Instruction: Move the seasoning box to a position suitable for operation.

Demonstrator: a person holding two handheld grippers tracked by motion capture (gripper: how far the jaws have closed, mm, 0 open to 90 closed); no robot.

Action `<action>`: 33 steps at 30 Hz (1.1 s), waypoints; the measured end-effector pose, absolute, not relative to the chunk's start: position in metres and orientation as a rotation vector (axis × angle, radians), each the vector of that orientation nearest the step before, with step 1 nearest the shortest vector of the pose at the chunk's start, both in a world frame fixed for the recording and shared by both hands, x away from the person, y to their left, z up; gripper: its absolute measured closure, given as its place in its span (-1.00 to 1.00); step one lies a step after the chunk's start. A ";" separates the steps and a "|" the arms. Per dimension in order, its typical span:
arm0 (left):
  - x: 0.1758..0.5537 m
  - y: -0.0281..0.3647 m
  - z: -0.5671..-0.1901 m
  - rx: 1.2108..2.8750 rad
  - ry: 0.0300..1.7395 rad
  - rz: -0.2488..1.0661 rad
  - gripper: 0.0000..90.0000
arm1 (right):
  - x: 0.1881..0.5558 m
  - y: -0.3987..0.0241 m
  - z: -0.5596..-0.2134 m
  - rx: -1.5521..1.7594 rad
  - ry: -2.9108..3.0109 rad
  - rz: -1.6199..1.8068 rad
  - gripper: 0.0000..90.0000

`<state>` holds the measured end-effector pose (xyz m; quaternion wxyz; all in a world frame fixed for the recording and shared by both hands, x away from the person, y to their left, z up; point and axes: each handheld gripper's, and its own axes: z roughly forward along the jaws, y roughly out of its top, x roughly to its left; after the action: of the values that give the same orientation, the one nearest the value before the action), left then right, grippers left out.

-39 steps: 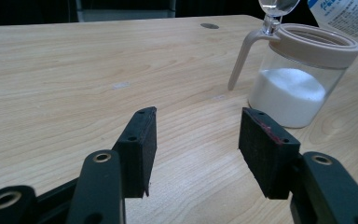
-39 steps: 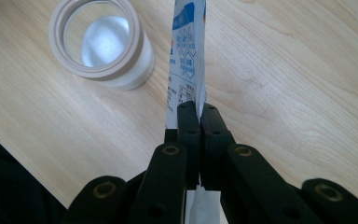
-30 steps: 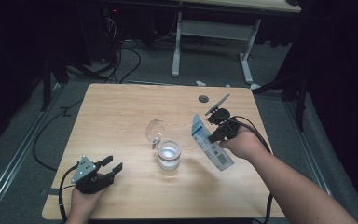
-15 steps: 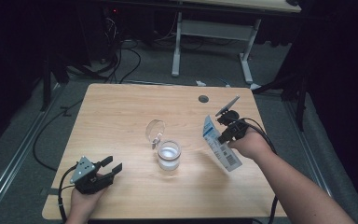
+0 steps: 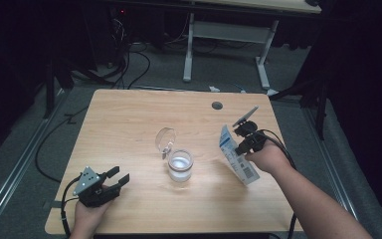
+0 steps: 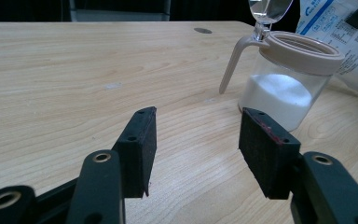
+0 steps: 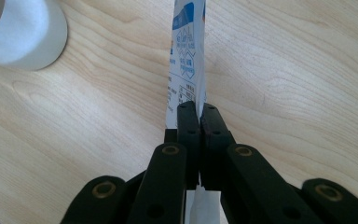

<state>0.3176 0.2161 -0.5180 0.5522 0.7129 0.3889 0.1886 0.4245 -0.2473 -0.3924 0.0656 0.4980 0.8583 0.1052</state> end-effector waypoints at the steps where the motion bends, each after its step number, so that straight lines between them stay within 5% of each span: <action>1: 0.318 0.216 -0.518 1.685 0.922 0.444 0.04 | 0.423 -0.247 -0.393 1.503 2.587 0.320 0.97; 33: 0.318 0.218 -0.518 1.683 0.923 0.446 0.04 | 0.392 -0.260 -0.396 1.460 2.307 0.677 0.97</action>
<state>0.3183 0.2178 -0.5176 0.5527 0.7118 0.3904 0.1885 0.3920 -0.2599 -0.3958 0.1634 0.5121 0.8091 0.2374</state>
